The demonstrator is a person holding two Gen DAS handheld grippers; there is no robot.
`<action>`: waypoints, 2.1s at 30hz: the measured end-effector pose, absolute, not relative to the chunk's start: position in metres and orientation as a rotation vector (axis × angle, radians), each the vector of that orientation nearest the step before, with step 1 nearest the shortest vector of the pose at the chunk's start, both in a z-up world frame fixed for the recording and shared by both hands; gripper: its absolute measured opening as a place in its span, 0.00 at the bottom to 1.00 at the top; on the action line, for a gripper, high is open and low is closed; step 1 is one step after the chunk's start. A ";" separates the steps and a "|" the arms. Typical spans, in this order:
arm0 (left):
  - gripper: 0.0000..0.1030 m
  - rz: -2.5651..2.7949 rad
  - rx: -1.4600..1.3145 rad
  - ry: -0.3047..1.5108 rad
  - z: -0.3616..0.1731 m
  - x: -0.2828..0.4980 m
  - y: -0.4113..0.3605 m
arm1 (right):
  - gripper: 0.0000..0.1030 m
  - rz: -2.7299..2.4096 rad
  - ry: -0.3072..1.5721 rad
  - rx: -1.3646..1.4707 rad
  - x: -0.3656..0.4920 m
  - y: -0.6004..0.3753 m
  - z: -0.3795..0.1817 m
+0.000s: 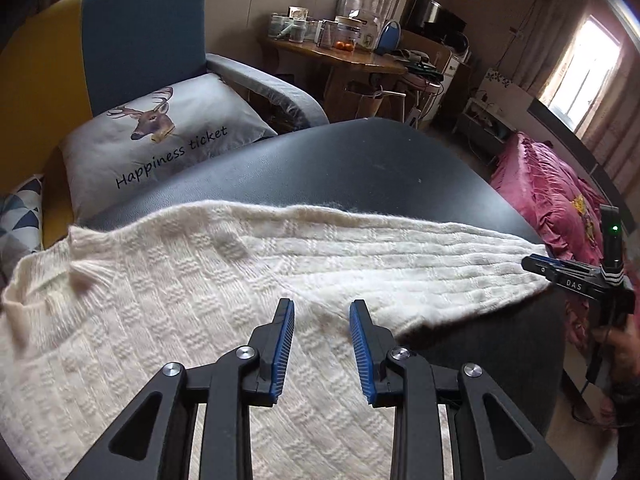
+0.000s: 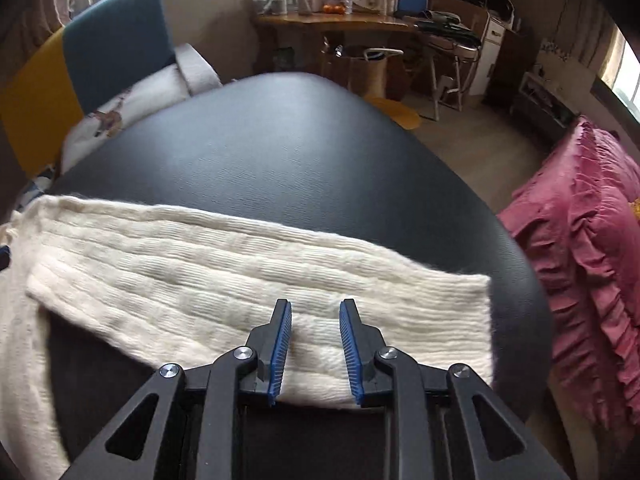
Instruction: Fold clothes
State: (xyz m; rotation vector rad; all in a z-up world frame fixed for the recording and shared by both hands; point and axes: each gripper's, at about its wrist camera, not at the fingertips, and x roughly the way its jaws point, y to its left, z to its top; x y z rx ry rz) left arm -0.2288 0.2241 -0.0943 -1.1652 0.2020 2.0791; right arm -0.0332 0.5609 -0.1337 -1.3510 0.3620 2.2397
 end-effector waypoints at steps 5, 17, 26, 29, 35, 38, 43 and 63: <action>0.29 2.058 -1.261 0.277 -0.114 -0.256 0.239 | 0.24 2.246 0.286 -1.340 -0.065 0.577 -0.137; 0.29 2.081 -1.306 0.165 -0.128 -0.264 0.231 | 0.29 2.584 0.969 -1.191 -0.082 0.556 -0.111; 0.30 1.910 -1.153 0.040 -0.110 -0.184 0.220 | 0.32 2.467 1.801 -1.321 -0.108 0.437 -0.174; 0.29 1.877 -1.192 0.041 -0.126 -0.171 0.219 | 0.35 2.329 1.873 -1.259 -0.113 0.433 -0.191; 0.31 1.853 -1.201 0.042 -0.143 -0.153 0.212 | 0.35 2.338 1.859 -0.968 -0.134 0.454 -0.184; 0.31 1.849 -1.200 0.013 -0.146 -0.151 0.207 | 0.35 2.369 1.758 -0.896 -0.141 0.468 -0.173; 0.31 1.861 -1.183 0.041 -0.149 -0.144 0.210 | 0.35 2.331 1.658 -1.016 -0.137 0.484 -0.176; 0.31 2.029 -1.137 0.063 -0.100 -0.247 0.215 | 0.35 2.446 0.438 -1.387 -0.145 0.498 -0.137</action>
